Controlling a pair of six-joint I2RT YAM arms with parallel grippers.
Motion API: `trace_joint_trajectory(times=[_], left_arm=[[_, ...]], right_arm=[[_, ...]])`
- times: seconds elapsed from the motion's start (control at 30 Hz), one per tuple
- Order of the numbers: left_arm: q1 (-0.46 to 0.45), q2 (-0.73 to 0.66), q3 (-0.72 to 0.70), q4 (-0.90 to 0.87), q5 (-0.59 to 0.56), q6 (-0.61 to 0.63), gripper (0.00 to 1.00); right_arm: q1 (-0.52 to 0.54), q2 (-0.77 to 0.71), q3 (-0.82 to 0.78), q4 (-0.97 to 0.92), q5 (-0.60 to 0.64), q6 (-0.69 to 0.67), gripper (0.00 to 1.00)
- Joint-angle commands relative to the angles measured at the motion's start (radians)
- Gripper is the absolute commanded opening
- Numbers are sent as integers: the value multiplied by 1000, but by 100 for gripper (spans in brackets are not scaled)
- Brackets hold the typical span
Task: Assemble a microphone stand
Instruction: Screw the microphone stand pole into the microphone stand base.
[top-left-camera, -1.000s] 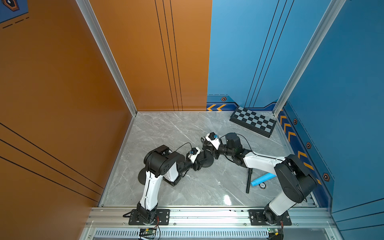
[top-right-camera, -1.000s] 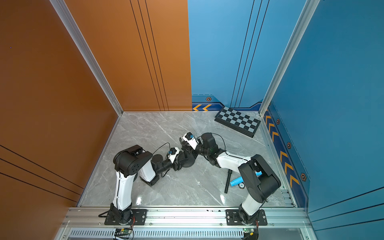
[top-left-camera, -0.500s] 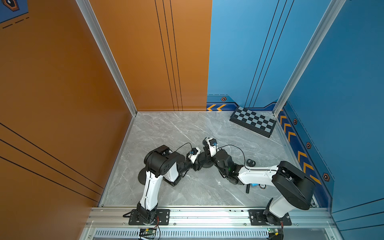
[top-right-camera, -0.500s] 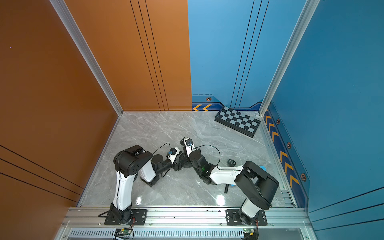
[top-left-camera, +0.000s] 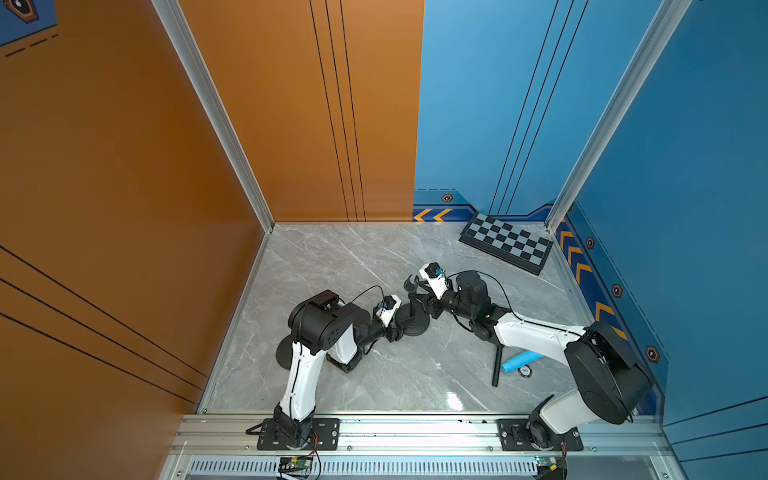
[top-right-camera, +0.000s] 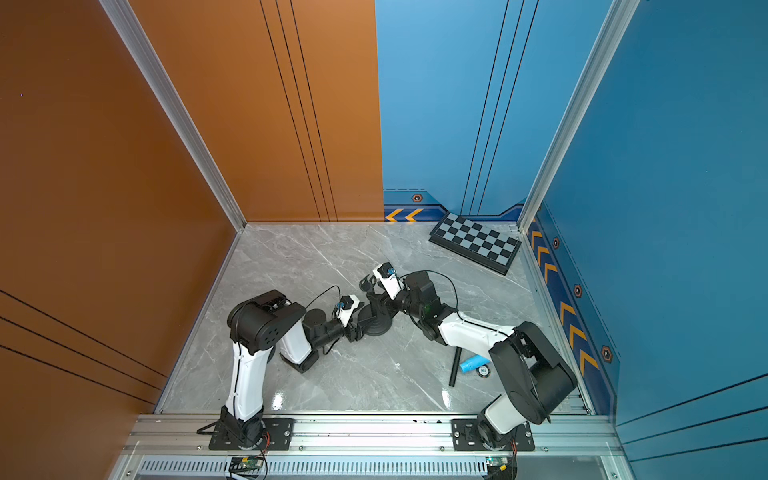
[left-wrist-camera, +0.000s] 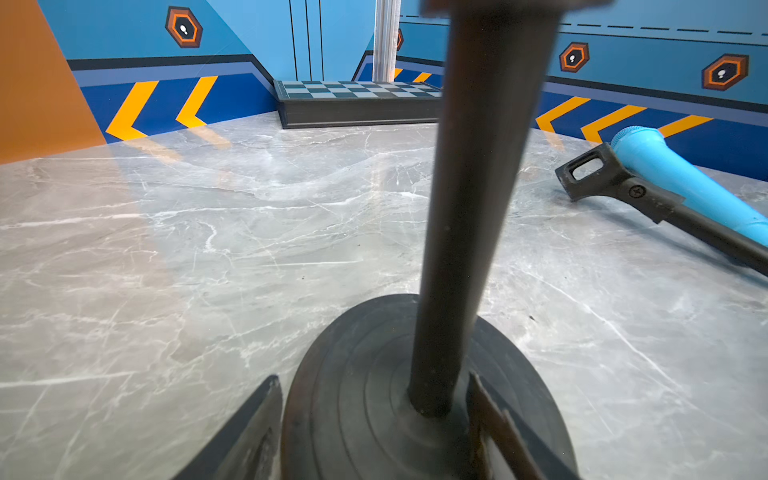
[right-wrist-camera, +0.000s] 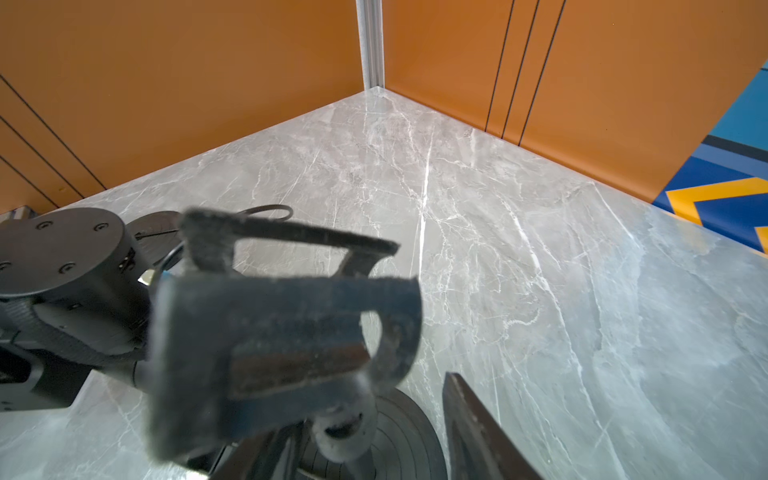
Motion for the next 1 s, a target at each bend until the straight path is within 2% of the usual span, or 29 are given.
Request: trace_joint_trajectory(times=[0.0,0.1,0.2,0.23,0.3,0.37,0.43,0.53,0.63,0.77,0.87,0.9,0.97], left_arm=[[-3,63,-30,-175,-29,48,71],[-3,63,-30,-175,-30,48,71],[-2,64,-30,-175,-31,49,71],[-2,66,-29,-175,-30,47,71],[-1,70,-27,-175,-32,44,71],[1,74,-25,-175,-34,41,71],[0,73,-25,-175,-35,41,71],[0,69,-30,-175,-37,41,71],[1,70,-27,-175,-35,41,71],[0,69,-29,-175,-37,41,71],[0,66,-33,-175,-36,45,71],[1,65,-33,-175,-35,47,71],[0,66,-32,-175,-34,47,71]], right_arm=[[-8,50,73,-88,-105,-30,45],[1,70,85,-77,-85,-14,28],[34,54,36,-18,64,-4,17],[55,45,14,5,152,2,14],[129,42,-31,50,424,50,5],[211,66,-74,96,736,144,0],[276,99,-117,167,916,222,0],[349,122,-116,200,1023,180,0],[341,103,-111,210,951,192,0],[306,66,-113,199,806,197,25],[255,21,-125,200,603,138,42],[227,12,-121,181,491,104,46],[164,5,-95,118,263,48,48]])
